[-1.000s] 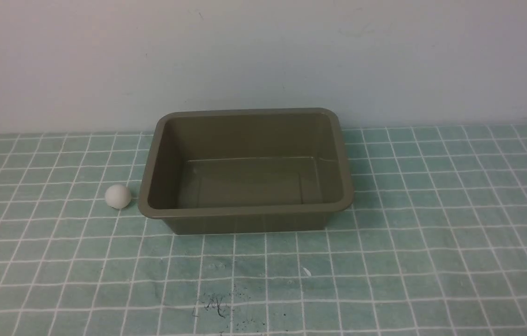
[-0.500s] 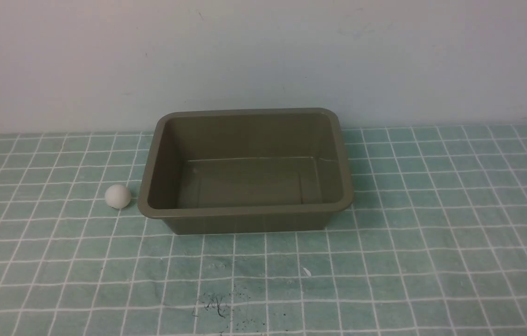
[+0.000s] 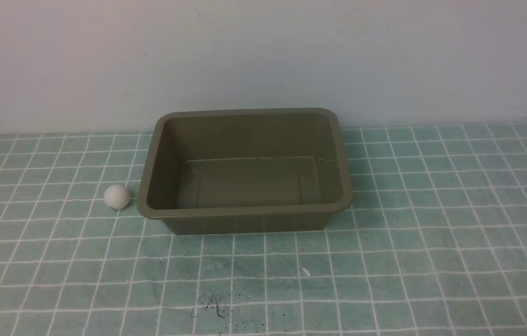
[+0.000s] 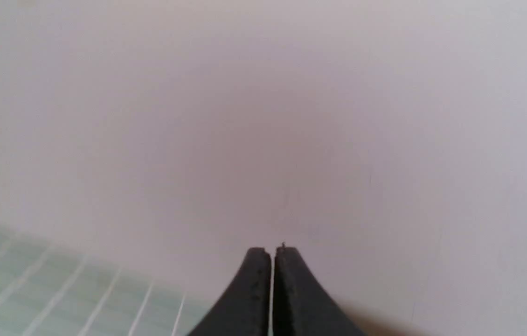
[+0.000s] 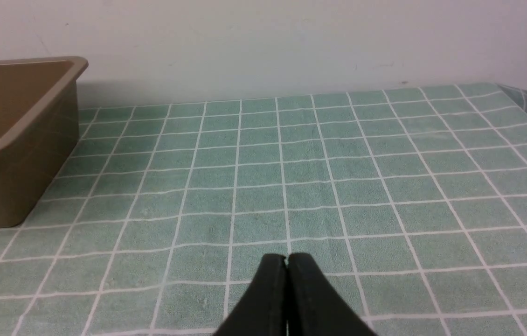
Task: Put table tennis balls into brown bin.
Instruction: 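Reach for and grasp a ping pong ball on the table beside the basket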
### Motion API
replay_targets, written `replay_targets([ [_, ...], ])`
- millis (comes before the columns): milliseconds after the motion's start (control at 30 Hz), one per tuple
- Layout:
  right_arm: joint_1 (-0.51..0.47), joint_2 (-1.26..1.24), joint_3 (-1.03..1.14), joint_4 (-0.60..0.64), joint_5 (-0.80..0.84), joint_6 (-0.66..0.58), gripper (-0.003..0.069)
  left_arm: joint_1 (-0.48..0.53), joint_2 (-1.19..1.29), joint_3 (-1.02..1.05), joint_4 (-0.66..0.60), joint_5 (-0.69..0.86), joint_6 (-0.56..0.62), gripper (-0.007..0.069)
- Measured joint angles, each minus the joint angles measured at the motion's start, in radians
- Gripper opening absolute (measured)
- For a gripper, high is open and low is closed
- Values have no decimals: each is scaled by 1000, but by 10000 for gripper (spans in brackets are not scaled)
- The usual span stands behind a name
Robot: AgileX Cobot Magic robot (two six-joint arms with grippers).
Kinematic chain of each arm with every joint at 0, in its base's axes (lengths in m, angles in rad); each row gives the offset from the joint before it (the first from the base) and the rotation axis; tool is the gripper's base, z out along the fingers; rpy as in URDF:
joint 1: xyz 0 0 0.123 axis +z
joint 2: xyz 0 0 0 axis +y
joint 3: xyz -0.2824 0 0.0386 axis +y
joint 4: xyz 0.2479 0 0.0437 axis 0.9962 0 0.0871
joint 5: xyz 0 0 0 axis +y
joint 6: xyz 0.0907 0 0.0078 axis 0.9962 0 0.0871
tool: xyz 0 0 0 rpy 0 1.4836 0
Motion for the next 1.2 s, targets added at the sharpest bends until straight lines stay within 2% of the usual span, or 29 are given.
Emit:
replay_targets([
  [67,0,0,0,0,0,0,-13,0,7,-32,-30,-72,-28,-5],
  [133,0,0,0,0,0,0,-13,0,51,-121,-68,-2,-55,-5],
  [233,0,0,0,0,0,0,-13,0,265,-329,-72,302,-36,-5],
  [367,0,0,0,0,0,0,-13,0,651,-612,-20,767,75,-5],
  [433,0,0,0,0,0,0,-13,0,857,-732,-5,929,137,-5],
  [533,0,0,0,0,0,0,-13,0,1116,-862,5,1043,197,-5],
  [767,0,0,0,0,0,0,-13,0,1520,-1117,41,1098,223,-5],
  [1033,0,0,0,0,0,0,-13,0,1708,-1296,105,1072,230,-3],
  [1133,0,0,0,0,0,0,-13,0,1773,-1358,124,1071,231,26],
  [1200,0,0,0,0,0,0,-13,0,1831,-1401,134,1068,231,71],
])
